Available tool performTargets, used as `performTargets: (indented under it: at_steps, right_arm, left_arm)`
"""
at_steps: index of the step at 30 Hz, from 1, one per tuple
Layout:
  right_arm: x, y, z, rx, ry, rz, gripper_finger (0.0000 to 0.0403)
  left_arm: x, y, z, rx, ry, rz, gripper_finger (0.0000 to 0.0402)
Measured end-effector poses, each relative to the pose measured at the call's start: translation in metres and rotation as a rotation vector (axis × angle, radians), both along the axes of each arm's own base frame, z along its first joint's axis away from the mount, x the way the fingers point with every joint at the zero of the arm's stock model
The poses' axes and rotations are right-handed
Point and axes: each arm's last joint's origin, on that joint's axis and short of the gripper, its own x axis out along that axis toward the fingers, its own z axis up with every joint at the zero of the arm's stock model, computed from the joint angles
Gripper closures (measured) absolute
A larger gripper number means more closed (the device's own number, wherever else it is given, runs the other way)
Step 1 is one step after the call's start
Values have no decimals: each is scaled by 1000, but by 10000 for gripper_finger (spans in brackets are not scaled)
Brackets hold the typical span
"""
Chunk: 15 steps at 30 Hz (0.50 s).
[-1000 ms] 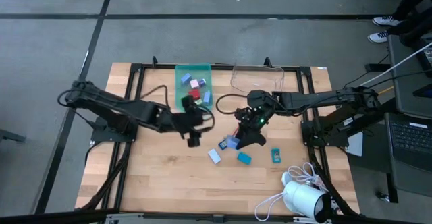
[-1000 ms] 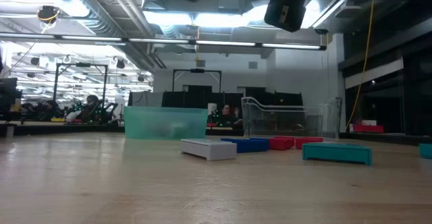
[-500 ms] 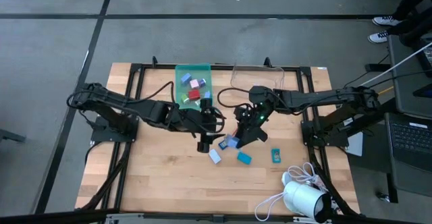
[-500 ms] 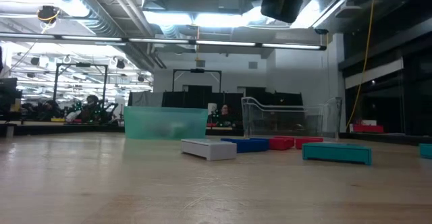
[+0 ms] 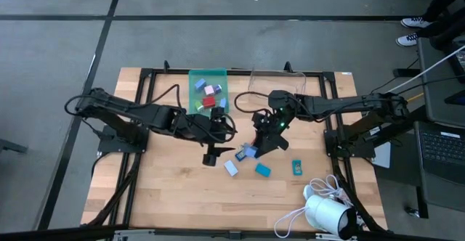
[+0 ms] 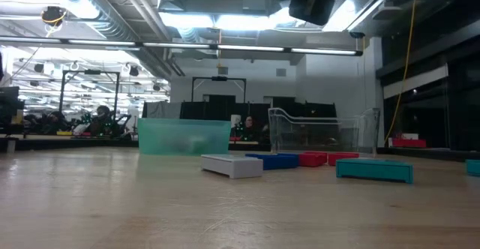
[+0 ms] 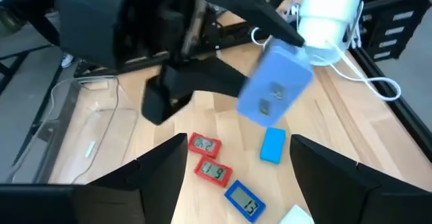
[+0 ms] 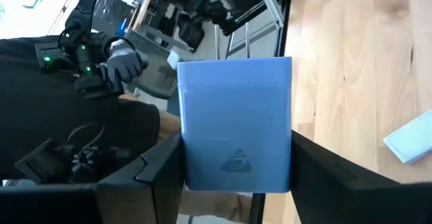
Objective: Pick & Place Office items
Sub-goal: Put the light blue charger adapter into the green bin
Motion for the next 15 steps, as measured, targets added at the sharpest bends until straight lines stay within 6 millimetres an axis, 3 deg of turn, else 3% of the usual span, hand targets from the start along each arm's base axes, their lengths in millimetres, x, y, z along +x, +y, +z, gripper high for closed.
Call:
performTargets:
  at_steps: [4,15]
  right_arm:
    - [0,1,1,0,-7,2,193]
    - [1,-1,2,4,-23,-6,193]
  left_arm:
    - [-3,1,7,-28,-36,-12,150]
    - [12,-3,-2,-52,-45,-72,135]
